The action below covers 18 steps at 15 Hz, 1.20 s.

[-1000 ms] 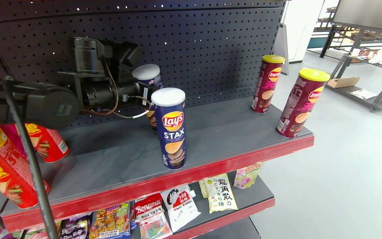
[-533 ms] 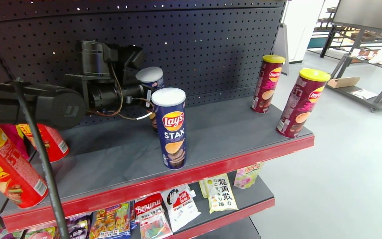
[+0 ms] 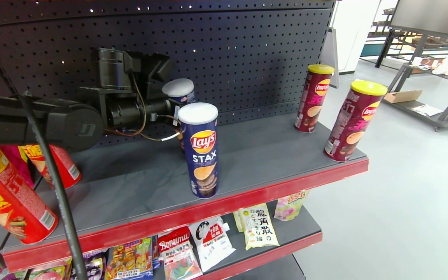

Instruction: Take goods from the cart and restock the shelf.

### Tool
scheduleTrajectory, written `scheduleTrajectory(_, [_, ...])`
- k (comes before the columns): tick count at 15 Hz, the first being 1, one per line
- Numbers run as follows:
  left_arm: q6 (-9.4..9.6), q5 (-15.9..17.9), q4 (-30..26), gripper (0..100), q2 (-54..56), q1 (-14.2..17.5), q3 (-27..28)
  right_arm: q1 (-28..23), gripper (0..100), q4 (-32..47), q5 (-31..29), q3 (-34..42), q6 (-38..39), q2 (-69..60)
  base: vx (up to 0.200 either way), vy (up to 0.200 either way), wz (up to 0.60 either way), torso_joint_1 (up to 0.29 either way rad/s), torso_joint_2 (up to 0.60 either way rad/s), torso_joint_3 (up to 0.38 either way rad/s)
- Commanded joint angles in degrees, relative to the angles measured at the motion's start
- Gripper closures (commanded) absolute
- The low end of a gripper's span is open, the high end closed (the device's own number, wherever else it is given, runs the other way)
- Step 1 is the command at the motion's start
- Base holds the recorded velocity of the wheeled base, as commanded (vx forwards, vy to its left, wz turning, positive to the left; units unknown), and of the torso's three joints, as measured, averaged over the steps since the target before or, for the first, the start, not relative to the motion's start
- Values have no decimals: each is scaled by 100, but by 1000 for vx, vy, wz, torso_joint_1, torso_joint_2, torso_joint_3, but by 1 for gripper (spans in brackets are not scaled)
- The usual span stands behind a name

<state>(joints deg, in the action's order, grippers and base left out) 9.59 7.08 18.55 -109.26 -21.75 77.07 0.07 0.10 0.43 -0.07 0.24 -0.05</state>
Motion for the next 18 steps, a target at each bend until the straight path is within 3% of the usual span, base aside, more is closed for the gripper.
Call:
scheduleTrajectory(1, [-1,118,-80,100,28,-5,-8,1,0,-1,1,-1,2,5,0,0,0,0,0,0])
scheduleTrajectory(18, [25,100,-185,100,-95,-40,98,1,0,-1,1,-1,2,5,0,0,0,0,0,0])
